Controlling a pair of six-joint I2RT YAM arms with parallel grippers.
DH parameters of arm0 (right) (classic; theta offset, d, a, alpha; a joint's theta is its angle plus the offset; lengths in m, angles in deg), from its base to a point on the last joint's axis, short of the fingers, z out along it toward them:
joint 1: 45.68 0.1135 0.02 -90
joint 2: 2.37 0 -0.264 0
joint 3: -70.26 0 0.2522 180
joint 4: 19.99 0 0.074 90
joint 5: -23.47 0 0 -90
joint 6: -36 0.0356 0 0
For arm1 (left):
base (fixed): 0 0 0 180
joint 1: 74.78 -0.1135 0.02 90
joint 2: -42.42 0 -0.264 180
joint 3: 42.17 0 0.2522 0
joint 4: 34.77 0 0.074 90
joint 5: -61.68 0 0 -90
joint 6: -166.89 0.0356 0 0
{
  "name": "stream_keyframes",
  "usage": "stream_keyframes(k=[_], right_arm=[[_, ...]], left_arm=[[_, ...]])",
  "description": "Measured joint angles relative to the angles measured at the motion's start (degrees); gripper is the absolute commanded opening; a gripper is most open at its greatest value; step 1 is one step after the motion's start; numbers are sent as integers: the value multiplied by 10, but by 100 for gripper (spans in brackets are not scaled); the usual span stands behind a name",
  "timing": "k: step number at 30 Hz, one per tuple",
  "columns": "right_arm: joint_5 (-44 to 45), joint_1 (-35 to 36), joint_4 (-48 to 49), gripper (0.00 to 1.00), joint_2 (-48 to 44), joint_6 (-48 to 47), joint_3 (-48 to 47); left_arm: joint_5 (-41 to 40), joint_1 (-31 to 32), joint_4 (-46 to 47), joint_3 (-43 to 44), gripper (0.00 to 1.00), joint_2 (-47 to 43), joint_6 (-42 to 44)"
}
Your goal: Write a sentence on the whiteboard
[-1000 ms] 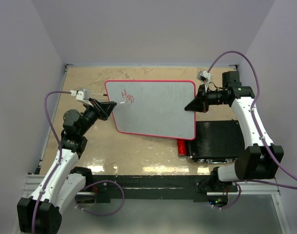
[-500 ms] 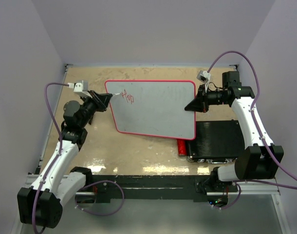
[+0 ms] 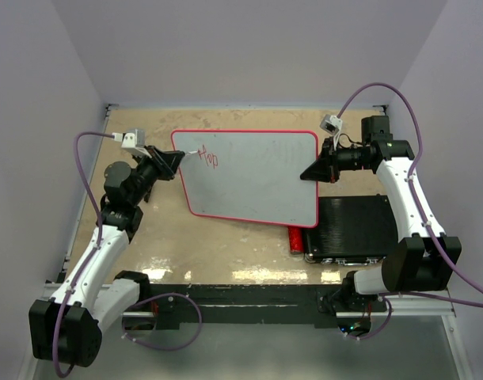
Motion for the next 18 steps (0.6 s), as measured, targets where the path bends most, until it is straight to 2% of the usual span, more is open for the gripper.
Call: stream_keyframes(k=[18], right_arm=[[0, 0, 0, 0, 0, -1, 0]], left_arm=[[3, 0, -7, -2, 0, -5, 0]])
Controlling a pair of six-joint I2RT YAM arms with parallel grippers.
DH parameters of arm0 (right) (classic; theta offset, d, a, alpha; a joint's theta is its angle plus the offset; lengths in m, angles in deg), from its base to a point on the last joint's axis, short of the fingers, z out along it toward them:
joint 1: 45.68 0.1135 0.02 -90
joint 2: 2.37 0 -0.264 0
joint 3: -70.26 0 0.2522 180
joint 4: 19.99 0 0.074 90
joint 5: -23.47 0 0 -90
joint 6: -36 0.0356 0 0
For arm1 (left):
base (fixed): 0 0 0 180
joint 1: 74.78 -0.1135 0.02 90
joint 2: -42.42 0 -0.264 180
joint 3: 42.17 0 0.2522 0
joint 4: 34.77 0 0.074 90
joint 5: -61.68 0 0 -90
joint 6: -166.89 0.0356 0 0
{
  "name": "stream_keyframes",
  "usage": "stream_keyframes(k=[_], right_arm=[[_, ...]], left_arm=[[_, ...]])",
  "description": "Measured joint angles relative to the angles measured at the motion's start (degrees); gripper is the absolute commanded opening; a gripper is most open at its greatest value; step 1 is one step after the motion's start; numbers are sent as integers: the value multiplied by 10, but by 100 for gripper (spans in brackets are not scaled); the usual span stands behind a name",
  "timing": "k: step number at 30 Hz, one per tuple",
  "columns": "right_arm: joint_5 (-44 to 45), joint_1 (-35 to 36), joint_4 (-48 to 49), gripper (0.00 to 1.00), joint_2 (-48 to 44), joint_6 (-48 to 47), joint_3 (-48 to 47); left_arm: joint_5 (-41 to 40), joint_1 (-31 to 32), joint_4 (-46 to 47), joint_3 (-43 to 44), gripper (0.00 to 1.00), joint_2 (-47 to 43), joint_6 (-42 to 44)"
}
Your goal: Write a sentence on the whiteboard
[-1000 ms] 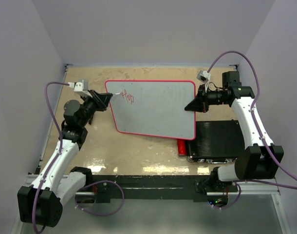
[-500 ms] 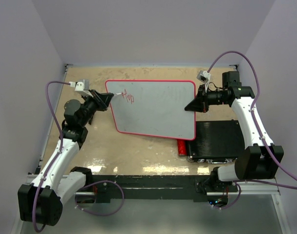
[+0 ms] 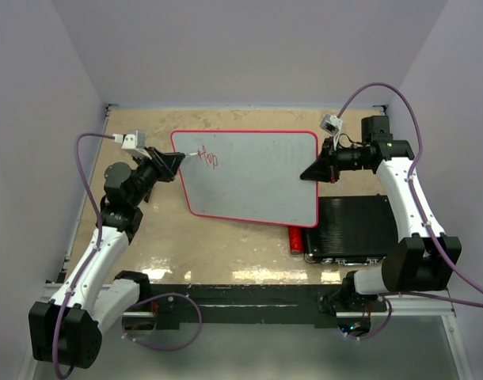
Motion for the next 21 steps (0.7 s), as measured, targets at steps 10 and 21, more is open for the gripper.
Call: stream_keyframes(k=[10, 21], right_arm=[[0, 0, 0, 0, 0, 0, 0], [0, 0, -1, 0, 0, 1, 0]], left_arm=[[6, 0, -12, -17, 0, -6, 0], [18, 0, -20, -22, 0, -6, 0]])
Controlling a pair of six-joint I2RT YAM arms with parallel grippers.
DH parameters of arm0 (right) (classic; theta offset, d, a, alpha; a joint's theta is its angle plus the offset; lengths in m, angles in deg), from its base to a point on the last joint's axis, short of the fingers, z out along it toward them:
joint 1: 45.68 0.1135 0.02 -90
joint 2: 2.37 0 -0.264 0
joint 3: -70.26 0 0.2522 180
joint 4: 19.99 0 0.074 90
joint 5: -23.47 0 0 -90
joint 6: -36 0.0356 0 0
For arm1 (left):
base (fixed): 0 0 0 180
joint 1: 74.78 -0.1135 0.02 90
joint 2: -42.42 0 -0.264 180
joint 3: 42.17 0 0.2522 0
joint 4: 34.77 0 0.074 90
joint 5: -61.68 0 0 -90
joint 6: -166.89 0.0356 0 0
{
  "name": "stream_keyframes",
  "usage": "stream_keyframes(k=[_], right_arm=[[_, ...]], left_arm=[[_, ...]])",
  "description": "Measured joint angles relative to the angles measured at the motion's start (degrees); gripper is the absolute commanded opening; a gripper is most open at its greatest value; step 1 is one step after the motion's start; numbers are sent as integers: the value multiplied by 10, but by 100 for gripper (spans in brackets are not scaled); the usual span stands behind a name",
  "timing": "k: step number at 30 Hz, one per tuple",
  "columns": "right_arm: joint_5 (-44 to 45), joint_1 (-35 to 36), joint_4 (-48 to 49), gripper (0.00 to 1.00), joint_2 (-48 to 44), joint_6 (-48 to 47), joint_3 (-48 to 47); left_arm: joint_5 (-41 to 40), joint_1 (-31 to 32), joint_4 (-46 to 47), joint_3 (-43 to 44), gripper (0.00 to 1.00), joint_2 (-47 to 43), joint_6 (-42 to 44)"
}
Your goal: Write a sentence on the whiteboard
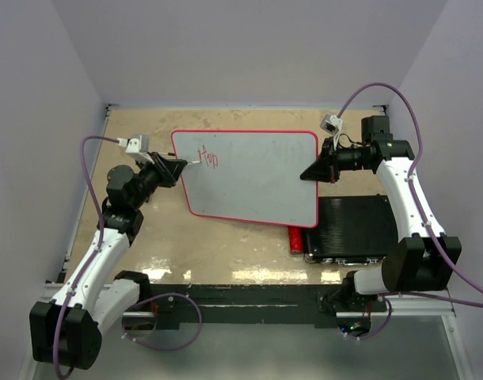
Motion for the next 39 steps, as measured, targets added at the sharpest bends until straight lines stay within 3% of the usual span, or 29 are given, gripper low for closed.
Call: stream_keyframes(k=[17, 25, 39], right_arm=[[0, 0, 2, 0, 0, -3, 0], [0, 0, 2, 0, 0, -3, 0], [0, 0, 2, 0, 0, -3, 0]], left_arm=[[48, 0, -45, 31, 0, -71, -6], [106, 1, -14, 26, 0, -71, -43], [131, 19, 51, -40, 0, -89, -96]])
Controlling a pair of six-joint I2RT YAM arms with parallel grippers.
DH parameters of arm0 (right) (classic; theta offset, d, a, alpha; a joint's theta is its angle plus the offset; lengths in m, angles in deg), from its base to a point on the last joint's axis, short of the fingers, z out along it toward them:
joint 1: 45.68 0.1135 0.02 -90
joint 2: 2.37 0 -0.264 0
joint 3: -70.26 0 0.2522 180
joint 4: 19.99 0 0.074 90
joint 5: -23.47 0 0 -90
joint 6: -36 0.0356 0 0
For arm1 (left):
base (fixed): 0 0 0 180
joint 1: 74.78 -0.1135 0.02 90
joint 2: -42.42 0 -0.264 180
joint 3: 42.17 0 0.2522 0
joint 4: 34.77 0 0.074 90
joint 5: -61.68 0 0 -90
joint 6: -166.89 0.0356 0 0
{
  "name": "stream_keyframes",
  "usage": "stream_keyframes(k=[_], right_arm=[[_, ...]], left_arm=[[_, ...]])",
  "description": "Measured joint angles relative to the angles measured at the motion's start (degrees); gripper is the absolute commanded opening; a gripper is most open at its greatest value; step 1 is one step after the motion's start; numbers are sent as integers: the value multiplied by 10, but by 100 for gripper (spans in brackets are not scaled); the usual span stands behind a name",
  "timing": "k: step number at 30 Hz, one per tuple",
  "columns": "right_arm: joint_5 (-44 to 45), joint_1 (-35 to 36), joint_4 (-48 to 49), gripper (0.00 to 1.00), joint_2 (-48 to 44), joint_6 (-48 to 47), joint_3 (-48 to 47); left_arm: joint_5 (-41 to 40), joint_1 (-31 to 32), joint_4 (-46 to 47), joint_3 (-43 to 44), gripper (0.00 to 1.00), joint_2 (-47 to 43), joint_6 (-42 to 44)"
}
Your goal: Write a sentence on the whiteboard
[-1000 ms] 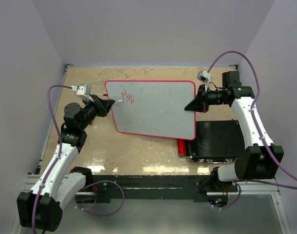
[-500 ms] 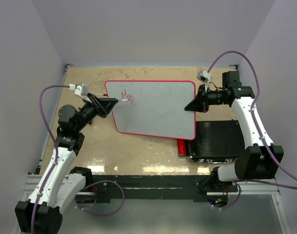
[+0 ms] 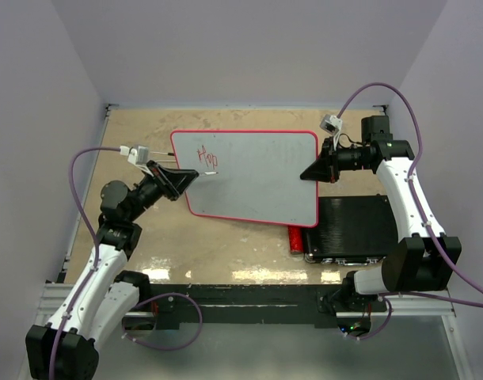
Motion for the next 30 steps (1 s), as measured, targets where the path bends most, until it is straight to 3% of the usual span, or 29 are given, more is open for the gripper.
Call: stream_keyframes(k=[13, 24, 30], right_arm=[[0, 0, 3, 0, -2, 0, 3], [-2, 0, 4, 0, -3, 0, 6], [-2, 0, 6, 0, -7, 0, 9]], left_arm=[[-3, 19, 26, -16, 0, -10, -15], [-81, 86, 35, -12, 0, 34, -13], [-115, 90, 34, 8, 0, 59, -7]])
